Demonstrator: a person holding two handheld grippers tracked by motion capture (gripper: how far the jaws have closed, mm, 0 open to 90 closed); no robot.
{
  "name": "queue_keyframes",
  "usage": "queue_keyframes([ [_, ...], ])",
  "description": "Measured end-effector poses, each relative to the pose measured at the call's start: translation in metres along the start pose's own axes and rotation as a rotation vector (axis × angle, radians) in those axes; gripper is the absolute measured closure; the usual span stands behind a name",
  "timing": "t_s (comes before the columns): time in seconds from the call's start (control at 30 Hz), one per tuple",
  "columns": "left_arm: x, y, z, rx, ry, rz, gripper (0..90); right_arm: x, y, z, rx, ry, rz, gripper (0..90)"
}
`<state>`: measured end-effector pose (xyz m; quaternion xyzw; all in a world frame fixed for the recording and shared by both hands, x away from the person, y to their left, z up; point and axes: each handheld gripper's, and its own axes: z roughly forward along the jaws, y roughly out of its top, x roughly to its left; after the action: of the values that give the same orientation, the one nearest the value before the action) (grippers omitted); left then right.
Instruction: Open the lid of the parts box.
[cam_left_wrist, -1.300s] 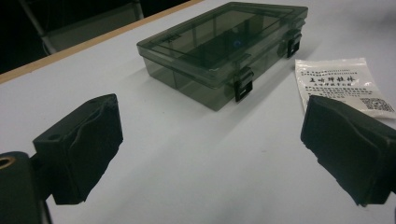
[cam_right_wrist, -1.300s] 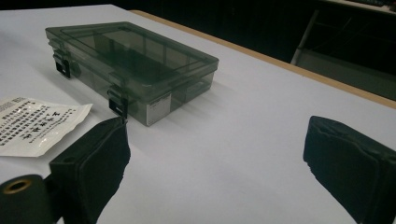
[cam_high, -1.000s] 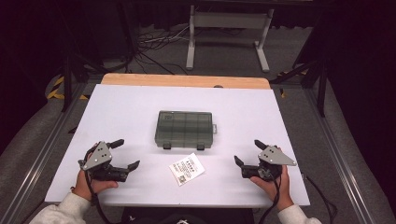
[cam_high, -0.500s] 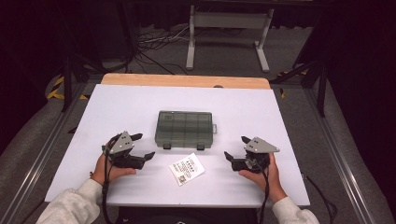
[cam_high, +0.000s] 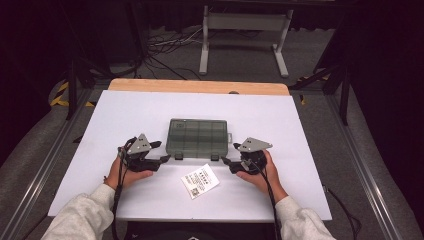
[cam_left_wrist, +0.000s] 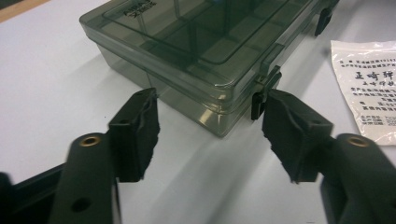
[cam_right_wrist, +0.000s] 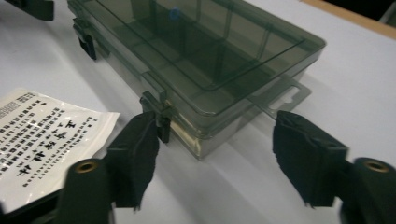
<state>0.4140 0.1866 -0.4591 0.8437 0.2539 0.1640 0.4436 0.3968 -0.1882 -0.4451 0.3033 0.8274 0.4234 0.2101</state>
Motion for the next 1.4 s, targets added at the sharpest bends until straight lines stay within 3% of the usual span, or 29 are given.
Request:
queue_keyframes([
  [0.27,0.002,0.001,0.009,0.057,-0.018,0.002,50.8,0.001,0.001,0.01,0.044,0.021,-0.002,53.7],
  [0.63,0.0,0.004,0.011,0.073,-0.02,-0.002,56.8,0.002,0.001,0.008,0.041,0.01,0.005,59.3],
  [0.77,-0.002,0.005,0.009,0.094,-0.008,0.019,63.7,0.004,0.0,0.007,0.042,0.0,0.001,61.8],
  [1.1,-0.005,0.002,-0.002,0.069,0.007,0.0,65.8,0.008,-0.004,0.002,0.029,-0.009,-0.019,68.5],
  [1.4,-0.008,0.004,-0.005,0.06,0.019,0.053,83.4,0.009,-0.005,-0.002,0.016,-0.029,-0.032,78.0],
])
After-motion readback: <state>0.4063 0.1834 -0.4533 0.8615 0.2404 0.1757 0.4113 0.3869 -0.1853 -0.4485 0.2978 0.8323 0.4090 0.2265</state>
